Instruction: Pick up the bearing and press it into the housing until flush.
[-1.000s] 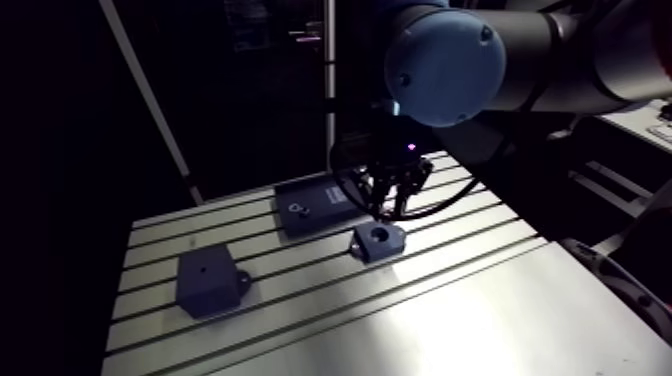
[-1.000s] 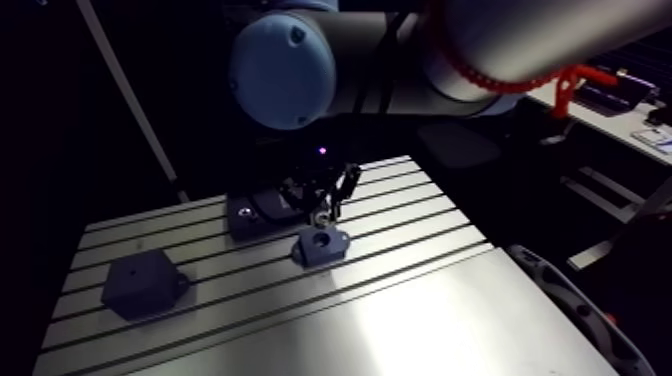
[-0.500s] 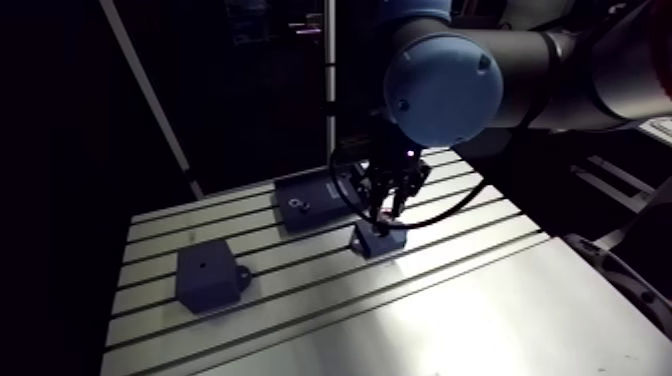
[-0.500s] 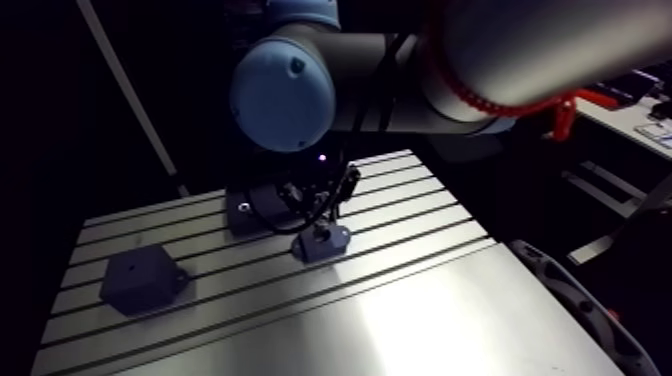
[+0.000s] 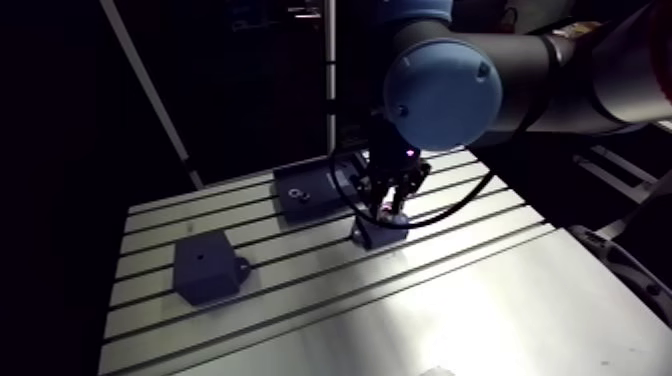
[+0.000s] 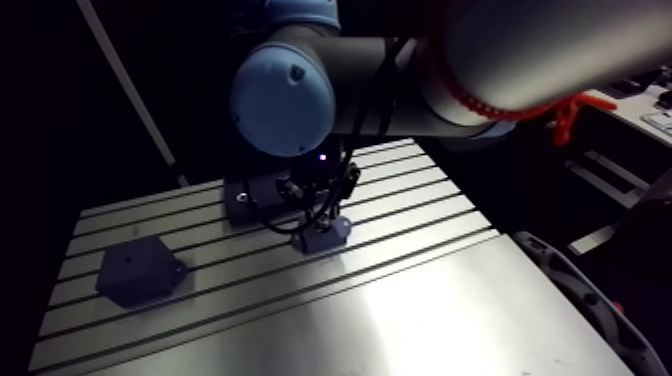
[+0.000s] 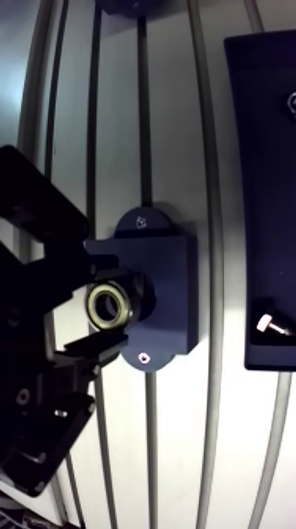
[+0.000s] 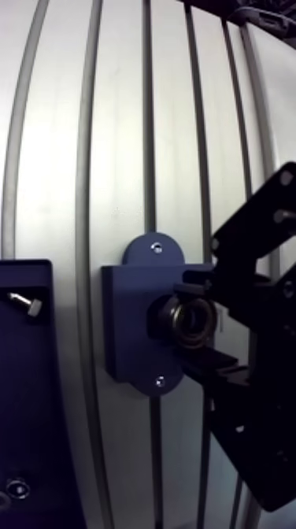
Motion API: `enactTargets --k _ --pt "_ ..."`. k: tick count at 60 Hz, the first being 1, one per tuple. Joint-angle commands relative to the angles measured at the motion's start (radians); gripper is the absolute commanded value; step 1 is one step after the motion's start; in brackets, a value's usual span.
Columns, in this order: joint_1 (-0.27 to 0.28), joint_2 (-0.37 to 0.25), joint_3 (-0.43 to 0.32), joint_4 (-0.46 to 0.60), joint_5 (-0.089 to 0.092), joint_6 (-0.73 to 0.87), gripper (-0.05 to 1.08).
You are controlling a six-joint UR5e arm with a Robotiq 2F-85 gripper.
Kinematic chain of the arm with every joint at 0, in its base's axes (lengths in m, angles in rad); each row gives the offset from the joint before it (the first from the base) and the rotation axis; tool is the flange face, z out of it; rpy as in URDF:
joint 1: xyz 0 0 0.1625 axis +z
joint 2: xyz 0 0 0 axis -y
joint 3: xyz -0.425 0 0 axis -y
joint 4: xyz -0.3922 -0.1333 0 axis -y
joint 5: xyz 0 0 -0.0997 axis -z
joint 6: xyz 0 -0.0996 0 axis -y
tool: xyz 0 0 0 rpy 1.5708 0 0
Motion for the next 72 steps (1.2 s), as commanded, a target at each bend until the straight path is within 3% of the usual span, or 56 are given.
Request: enactTargets --k 1,72 --pt "0.000 0.011 0.000 -0.002 0.000 0.003 0.75" --pt "0.003 0.036 -0.012 -0.002 0.000 0.006 0.75"
